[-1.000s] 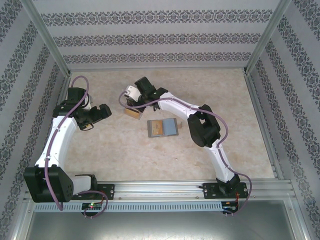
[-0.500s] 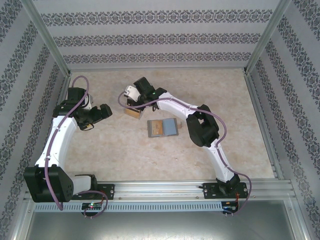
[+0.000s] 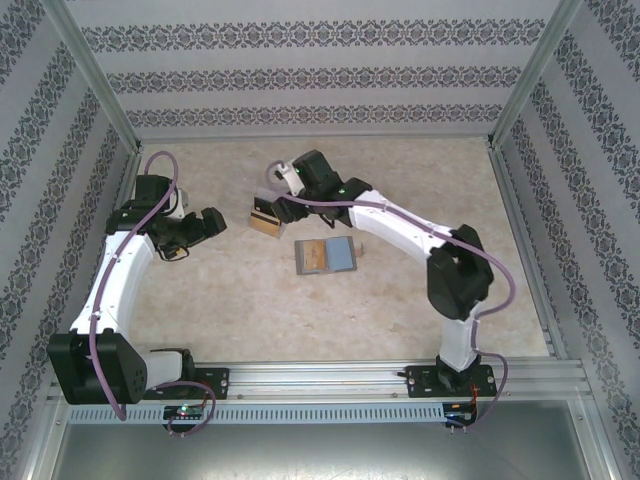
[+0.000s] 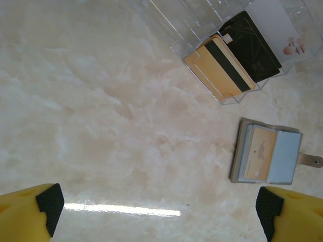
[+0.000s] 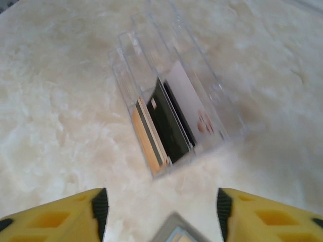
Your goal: Take the credit cards out of the card holder
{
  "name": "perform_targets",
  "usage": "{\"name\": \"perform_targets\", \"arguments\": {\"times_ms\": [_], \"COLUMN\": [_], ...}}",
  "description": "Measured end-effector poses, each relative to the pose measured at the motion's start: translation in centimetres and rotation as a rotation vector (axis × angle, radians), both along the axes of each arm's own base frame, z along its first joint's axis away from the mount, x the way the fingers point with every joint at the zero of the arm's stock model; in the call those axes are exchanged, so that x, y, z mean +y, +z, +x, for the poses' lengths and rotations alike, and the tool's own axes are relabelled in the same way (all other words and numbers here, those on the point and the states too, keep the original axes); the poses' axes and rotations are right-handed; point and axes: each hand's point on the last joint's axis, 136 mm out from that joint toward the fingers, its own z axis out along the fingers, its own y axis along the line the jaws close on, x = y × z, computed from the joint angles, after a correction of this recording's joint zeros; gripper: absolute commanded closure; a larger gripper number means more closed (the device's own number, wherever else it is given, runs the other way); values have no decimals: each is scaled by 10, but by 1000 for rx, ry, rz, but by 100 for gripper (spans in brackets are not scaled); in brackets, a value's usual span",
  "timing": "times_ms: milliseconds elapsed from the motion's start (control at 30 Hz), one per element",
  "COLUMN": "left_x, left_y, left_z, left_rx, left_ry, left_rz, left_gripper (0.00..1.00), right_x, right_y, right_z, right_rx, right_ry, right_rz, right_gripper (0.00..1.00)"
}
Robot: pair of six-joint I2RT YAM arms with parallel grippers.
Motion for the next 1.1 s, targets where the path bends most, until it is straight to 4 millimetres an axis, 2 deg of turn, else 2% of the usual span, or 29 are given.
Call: {"name": "perform_targets", "arguments": {"times_ms": [100,267,367,567,767,900,1100], "left_x": [-3,-9,-14,-24,-30,-42,-72], "left_y": [-2,-7,-10,-18,-30,-37,-44], "left_z": [0,2,3,4,2,4,17], "left_rx": [9,26,36,56,90,110,102], "left_ry": [-9,-24,-38,-55,-28,-25,-45], "left_rz": [-18,-51,-81,-144,-194,-216,-237], "left_gripper": [0,0,0,0,0,0,1], "right_x": [-22,-55,-64,-55,-57,-60,-63], "right_y": [-19,-82,-102,-124,-148,-150,-154], "right_z": [-21,-58,-68,-66,-58,-52,-48], "right_rx": [111,323,398,483,540,552,580], "right_ry": [-106,-256,-314,-363,-420,-444,-470], "right_rz": [19,-34,-52,-8,-12,6,59], "right_gripper": [31,31,34,40,39,36,33]}}
